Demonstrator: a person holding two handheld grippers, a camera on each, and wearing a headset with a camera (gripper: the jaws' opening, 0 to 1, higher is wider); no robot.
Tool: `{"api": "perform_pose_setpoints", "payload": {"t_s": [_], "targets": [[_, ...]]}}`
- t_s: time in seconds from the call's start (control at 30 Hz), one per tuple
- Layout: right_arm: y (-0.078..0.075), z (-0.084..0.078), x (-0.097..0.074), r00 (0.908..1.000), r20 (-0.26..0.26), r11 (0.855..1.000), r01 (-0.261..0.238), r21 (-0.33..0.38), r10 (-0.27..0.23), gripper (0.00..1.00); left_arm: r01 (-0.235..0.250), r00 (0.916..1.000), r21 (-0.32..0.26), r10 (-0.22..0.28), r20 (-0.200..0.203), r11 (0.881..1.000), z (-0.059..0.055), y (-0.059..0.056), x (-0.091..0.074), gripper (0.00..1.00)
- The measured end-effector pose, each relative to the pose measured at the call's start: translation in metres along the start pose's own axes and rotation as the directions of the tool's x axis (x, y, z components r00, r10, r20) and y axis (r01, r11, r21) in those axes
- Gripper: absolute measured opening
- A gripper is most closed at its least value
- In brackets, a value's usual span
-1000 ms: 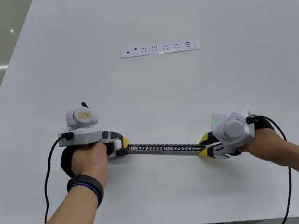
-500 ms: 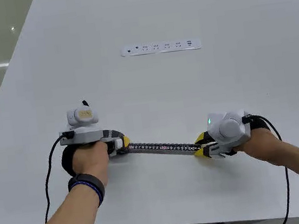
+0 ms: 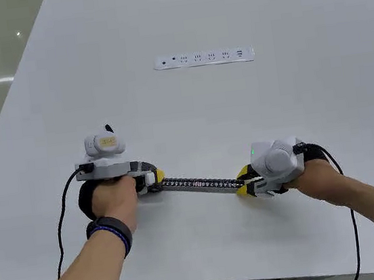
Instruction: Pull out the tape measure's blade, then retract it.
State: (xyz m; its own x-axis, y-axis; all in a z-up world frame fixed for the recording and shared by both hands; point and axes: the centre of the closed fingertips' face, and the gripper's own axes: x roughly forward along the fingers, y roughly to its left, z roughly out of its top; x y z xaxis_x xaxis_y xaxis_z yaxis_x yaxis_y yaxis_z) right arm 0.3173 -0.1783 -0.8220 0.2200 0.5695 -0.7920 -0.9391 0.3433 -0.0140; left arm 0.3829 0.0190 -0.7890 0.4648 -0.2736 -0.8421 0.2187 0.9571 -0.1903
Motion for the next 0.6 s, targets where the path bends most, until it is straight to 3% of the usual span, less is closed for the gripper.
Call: {"api": "perform_pose_setpoints", "payload": {"t_s": [0.5,0.6], "targets": [[-0.001,0.006,0.0003,0.9999,-0.003,0.999,0.013,-0.031,-0.013,0.15,-0.009,0.9999,-0.001,0.009,0.007,1.0,0.0026,-0.0004,0.0016,0.6],[-0.0003,0.0058,0.0004,0.9999,-0.001,1.0,0.012,-0.028,-0.012,0.15,-0.016,0.9998,0.0,0.016,-0.007,1.0,0.0007,-0.0007,0.0015,0.61]]}}
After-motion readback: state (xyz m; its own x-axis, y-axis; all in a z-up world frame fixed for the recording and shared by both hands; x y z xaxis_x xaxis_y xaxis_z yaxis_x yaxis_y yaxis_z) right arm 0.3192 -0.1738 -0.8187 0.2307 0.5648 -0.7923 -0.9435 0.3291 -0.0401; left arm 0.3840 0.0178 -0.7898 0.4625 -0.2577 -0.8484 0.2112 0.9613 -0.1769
